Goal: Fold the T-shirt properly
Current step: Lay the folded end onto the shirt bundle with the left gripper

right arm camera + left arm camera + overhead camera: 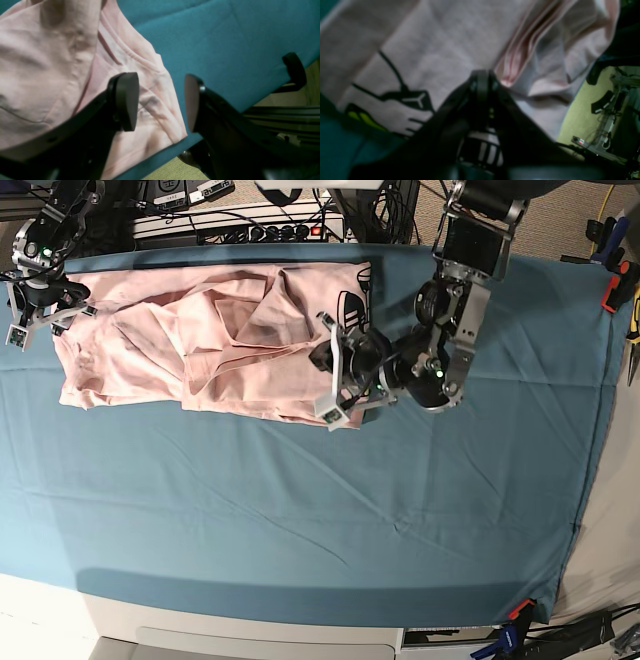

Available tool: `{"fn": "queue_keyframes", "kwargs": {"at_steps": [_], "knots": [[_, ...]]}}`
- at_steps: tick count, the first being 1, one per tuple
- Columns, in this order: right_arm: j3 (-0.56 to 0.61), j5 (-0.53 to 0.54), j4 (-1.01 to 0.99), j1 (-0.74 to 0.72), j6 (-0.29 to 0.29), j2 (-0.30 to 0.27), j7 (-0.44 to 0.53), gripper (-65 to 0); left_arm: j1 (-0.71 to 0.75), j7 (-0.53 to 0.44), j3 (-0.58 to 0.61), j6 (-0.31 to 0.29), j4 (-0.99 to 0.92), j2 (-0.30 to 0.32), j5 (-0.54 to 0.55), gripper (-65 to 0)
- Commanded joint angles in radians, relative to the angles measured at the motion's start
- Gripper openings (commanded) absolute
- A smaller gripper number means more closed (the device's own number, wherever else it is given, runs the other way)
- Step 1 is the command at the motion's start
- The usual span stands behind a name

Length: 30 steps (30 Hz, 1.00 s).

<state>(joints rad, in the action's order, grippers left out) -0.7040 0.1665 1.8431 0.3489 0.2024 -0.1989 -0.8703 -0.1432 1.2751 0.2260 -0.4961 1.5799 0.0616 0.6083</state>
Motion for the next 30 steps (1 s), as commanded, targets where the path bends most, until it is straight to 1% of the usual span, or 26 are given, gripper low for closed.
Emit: {"fn": "queue_keyframes", "kwargs": {"at_steps": [1, 6, 10, 14, 21, 23, 27, 30], "knots": [[-0.004, 0.002, 0.014, -0.003, -0.004, -0.017, 0.025, -35.7, -0.014, -0.019, 0.000, 0.003, 0.018, 0.000, 0.011, -65.0], [-0.004, 0.002, 0.014, -0.003, -0.004, -0.017, 0.025, -35.7, 0.014, -0.020, 0.001, 0.004, 0.018, 0.000, 0.012, -65.0], [-0.004, 0.010, 0.014, -0.003, -0.004, -0.017, 0.026, -35.7, 0.025, -0.041, 0.001, 0.033, 0.018, -0.010, 0.016, -65.0], [-0.004, 0.035, 0.014, -0.003, -0.004, -0.017, 0.026, -35.7, 0.036, -0.042, 0.001, 0.033, 0.018, -0.049, 0.024, -65.0], [-0.004, 0.035, 0.014, -0.003, -0.003, -0.017, 0.026, -35.7, 0.046, -0.045, 0.003, 0.034, 0.018, -0.127, 0.053, -65.0], [-0.004, 0.035, 0.014, -0.003, -0.003, -0.017, 0.026, -35.7, 0.051, -0.045, 0.021, 0.034, 0.018, -0.137, 0.056, -65.0], [-0.004, 0.035, 0.014, -0.003, -0.003, -0.017, 0.026, -35.7, 0.059, -0.045, 0.094, 0.032, 0.018, -0.137, 0.056, -65.0], [-0.004, 0.035, 0.014, -0.003, -0.003, -0.017, 0.026, -35.7, 0.059, -0.049, 0.133, 0.028, 0.018, -0.136, 0.008, -65.0]]}}
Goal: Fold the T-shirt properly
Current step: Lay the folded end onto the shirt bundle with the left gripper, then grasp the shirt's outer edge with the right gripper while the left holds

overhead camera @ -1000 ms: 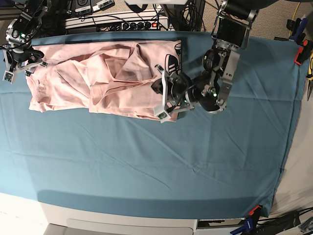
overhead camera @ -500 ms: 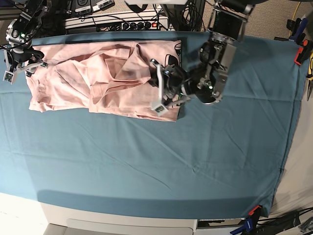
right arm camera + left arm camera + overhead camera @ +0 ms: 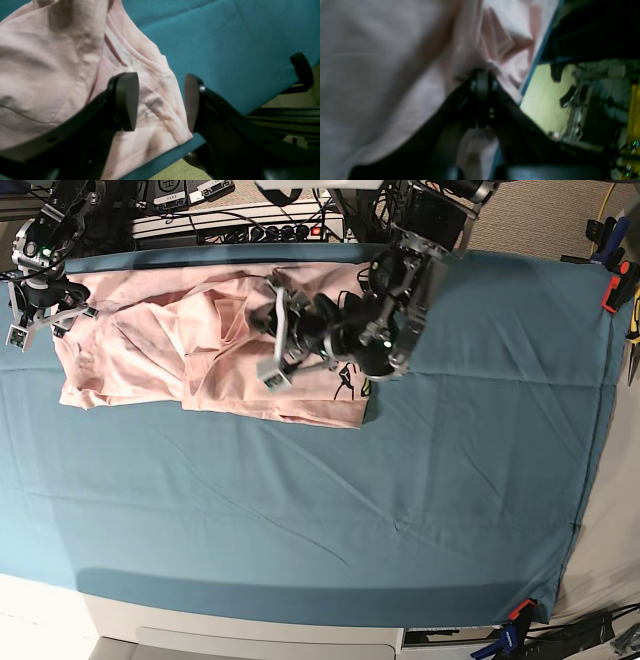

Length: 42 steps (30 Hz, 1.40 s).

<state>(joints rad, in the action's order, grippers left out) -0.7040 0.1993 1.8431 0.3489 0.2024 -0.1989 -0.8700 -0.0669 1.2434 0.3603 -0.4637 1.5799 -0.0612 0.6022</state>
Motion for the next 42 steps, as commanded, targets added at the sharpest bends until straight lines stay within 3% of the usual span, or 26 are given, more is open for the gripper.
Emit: {"fn": "queue_keyframes", "kwargs": {"at_steps": [1, 5, 13, 25, 28, 33, 38, 42], "knots": [[-0.004, 0.002, 0.014, -0.003, -0.003, -0.017, 0.026, -35.7, -0.019, -0.024, 0.003, -0.003, 0.018, -0.013, -0.014, -65.0], [-0.004, 0.002, 0.014, -0.003, -0.002, -0.017, 0.026, -35.7, -0.047, -0.032, 0.003, 0.016, 0.018, -0.004, -0.080, -65.0], [-0.004, 0.002, 0.014, -0.003, -0.002, -0.017, 0.026, -35.7, -0.094, -0.032, 0.003, 0.023, 0.019, 0.008, -0.086, -65.0], [-0.004, 0.002, 0.014, -0.003, -0.002, -0.017, 0.026, -35.7, -0.029, -0.056, 0.004, 0.042, 0.019, 0.008, -0.177, -65.0], [-0.004, 0.002, 0.014, -0.003, -0.002, -0.017, 0.028, -35.7, -0.024, -0.058, 0.011, 0.054, 0.019, 0.008, -0.171, -65.0], [-0.004, 0.002, 0.014, -0.003, -0.002, -0.017, 0.032, -35.7, -0.018, -0.060, 0.061, 0.063, 0.019, 0.001, -0.047, -65.0], [-0.004, 0.003, 0.014, -0.003, -0.002, -0.017, 0.032, -35.7, -0.008, -0.071, 0.116, 0.062, 0.019, -0.046, -0.040, -65.0], [-0.004, 0.002, 0.014, -0.003, -0.002, -0.017, 0.032, -35.7, -0.009, -0.080, 0.128, 0.021, 0.019, -0.078, 0.000, -65.0]]}}
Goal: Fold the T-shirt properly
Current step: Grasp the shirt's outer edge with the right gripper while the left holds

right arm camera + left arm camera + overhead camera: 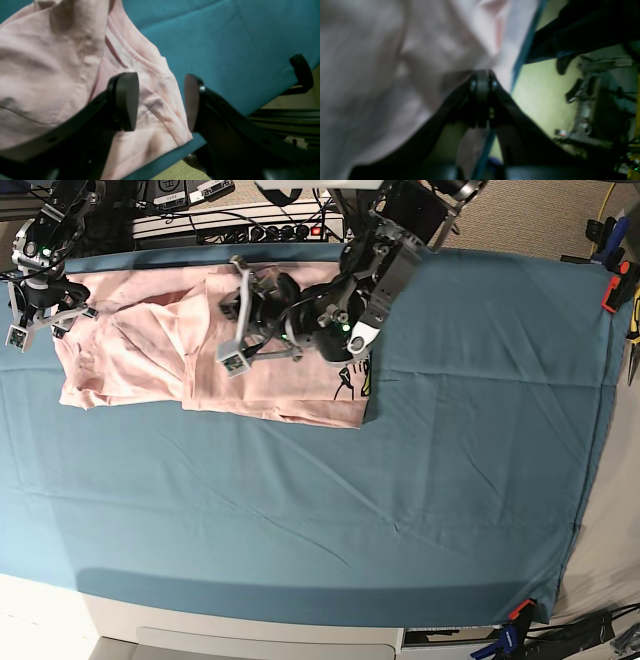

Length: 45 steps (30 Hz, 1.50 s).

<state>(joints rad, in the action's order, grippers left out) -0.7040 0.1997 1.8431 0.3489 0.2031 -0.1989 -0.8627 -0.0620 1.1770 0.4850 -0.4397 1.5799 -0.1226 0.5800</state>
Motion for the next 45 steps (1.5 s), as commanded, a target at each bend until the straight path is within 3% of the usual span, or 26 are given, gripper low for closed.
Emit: {"fn": "queue_keyframes", "kwargs": {"at_steps": [1, 4, 7, 10, 12, 16, 20, 22, 25, 27, 31, 37, 45], "knots": [[-0.004, 0.002, 0.014, -0.003, -0.002, -0.017, 0.025, -35.7, -0.016, -0.003, 0.003, -0.025, 0.019, -0.019, 0.045, -65.0], [-0.004, 0.002, 0.014, -0.003, 0.034, -0.023, 0.032, -35.8, -0.032, 0.067, 0.003, -0.083, 0.019, -0.027, 0.068, -65.0], [-0.004, -0.008, 0.014, -0.003, 0.055, -0.055, 0.048, -35.8, -0.053, 0.085, 0.003, -0.085, 0.019, -0.026, 0.068, -62.3], [-0.004, -0.074, 0.014, -0.026, 0.054, -0.112, -0.009, -35.5, -0.063, 0.087, 0.003, -0.085, 0.019, -0.026, 0.068, -52.2], [-0.005, -0.087, 0.013, -0.039, 0.054, -0.161, -0.048, -30.9, -0.063, 0.087, 0.003, -0.097, 0.019, -0.026, 0.073, -48.2], [-0.047, -0.076, -0.017, -0.057, 0.039, -0.246, -0.044, -28.1, -0.063, 0.104, 0.003, -0.128, 0.019, -0.026, 0.091, -46.8], [-0.161, 0.124, -0.180, -0.143, 0.055, -0.311, -0.076, -28.1, -0.063, 0.127, 0.003, -0.168, 0.019, -0.026, 0.146, -43.9], [-0.226, 0.280, -0.306, -0.204, 0.130, -0.348, -0.137, -28.1, -0.063, 0.143, 0.003, -0.203, 0.019, -0.026, 0.209, -41.6], [-0.286, 0.602, -0.508, -0.275, 0.282, -0.417, -0.292, -28.1, -0.063, 0.179, 0.004, -0.258, 0.023, -0.027, 0.322, -41.0], [-0.291, 0.809, -0.637, -0.298, 0.364, -0.468, -0.399, -28.1, -0.063, 0.192, 0.003, -0.258, 0.024, -0.027, 0.348, -41.1], [-0.290, 1.037, -0.854, -0.302, 0.425, -0.548, -0.488, -28.1, -0.063, 0.193, 0.003, -0.258, 0.024, -0.027, 0.348, -41.0], [-0.290, 1.177, -1.078, -0.303, 0.481, -0.596, -0.534, -28.1, -0.063, 0.192, 0.004, -0.258, 0.026, -0.027, 0.349, -41.1], [-0.290, 1.026, -1.122, -0.302, 0.481, -0.552, -0.508, -28.1, -0.063, 0.192, 0.004, -0.258, 0.027, -0.027, 0.367, -41.1]]}}
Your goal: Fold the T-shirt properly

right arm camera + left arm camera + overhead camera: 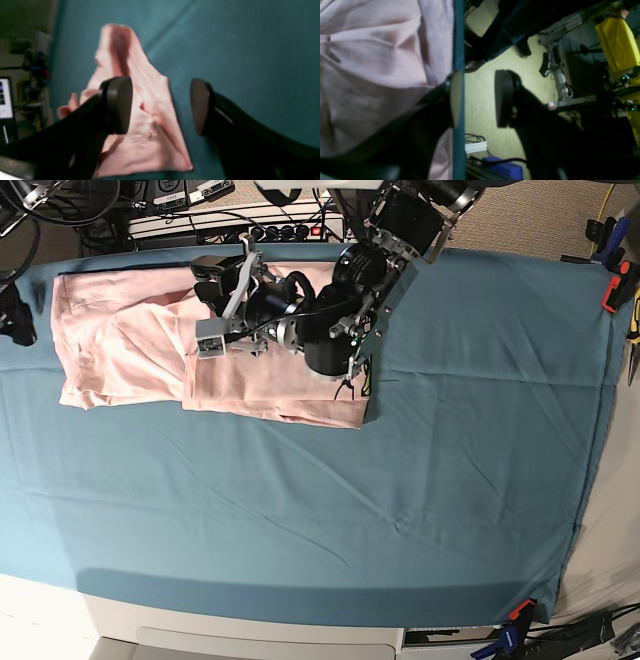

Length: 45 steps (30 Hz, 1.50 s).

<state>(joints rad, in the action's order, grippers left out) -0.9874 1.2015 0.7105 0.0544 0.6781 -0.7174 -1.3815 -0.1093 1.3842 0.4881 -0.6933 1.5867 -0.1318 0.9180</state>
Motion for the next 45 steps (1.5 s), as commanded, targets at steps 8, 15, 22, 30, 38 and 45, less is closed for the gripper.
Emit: {"fn": "queue_keyframes", "kwargs": {"at_steps": [8, 15, 22, 30, 38, 45], "knots": [[0.052, 0.008, 0.011, -0.028, 0.006, 0.040, 0.014, -28.1, -0.029, -0.015, 0.001, -0.005, 0.020, -0.018, 0.029, -41.1], [0.234, 0.002, 0.011, -0.073, 0.017, 0.054, 0.057, -28.1, -0.029, -0.015, 0.000, -0.005, 0.020, -0.018, 0.029, -41.0], [0.269, 0.004, 0.011, -0.123, 0.018, 0.099, 0.031, -28.1, -0.029, -0.015, 0.000, -0.005, 0.020, -0.018, 0.025, -41.1], [0.269, 0.029, 0.011, -0.121, 0.020, 0.124, -0.015, -28.1, -0.029, -0.015, 0.000, -0.005, 0.020, -0.018, 0.025, -41.1], [0.269, 0.033, 0.011, -0.121, 0.020, 0.124, -0.015, -65.0, -0.029, -0.013, 0.000, -0.005, 0.021, -0.017, 0.026, -41.1], [0.269, 0.255, 0.071, -0.116, 0.020, 0.124, -0.015, -65.0, -0.029, 0.012, -0.029, 0.014, 0.106, -0.017, 0.025, -41.2]]}}
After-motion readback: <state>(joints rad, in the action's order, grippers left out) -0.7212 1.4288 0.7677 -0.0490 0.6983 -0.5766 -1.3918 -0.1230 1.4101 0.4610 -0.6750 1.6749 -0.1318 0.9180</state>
